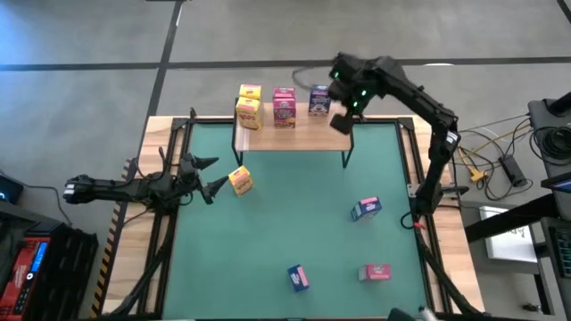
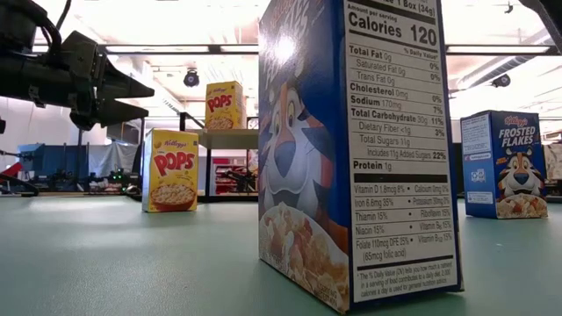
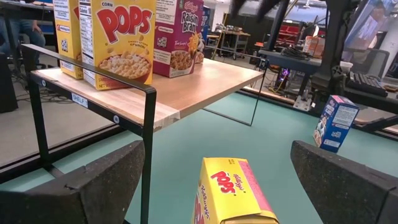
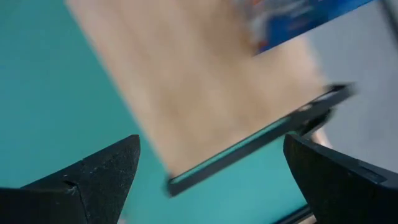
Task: Stack cereal on shelf
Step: Put the bottom blue cereal box on the shelf
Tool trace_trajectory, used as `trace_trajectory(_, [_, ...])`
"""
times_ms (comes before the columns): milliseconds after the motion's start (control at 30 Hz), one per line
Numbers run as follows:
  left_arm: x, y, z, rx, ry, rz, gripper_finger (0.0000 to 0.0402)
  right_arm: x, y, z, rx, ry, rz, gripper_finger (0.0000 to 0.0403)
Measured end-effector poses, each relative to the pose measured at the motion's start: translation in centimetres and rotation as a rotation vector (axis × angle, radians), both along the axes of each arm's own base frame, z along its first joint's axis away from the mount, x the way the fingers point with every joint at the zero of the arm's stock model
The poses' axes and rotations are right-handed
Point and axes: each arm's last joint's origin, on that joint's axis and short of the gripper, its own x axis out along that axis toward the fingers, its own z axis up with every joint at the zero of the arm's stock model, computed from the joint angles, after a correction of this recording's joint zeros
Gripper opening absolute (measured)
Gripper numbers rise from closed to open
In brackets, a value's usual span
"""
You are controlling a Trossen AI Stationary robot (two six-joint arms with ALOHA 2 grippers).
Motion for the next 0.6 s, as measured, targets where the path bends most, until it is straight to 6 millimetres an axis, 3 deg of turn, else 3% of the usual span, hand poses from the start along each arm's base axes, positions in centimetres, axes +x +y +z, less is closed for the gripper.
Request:
trace_trajectory(300, [0.0, 0.0, 0.0, 0.0, 0.0, 0.0, 0.0387, 3.6, 5.8, -3.6, 0.103, 0.115, -0.037, 0.0384])
trace_trajectory(600, [0.0, 0.0, 0.0, 0.0, -0.001, 0.0, 0.0387, 6.8, 15.5, -7.2, 0.107, 0.169, -0.081, 0.0384])
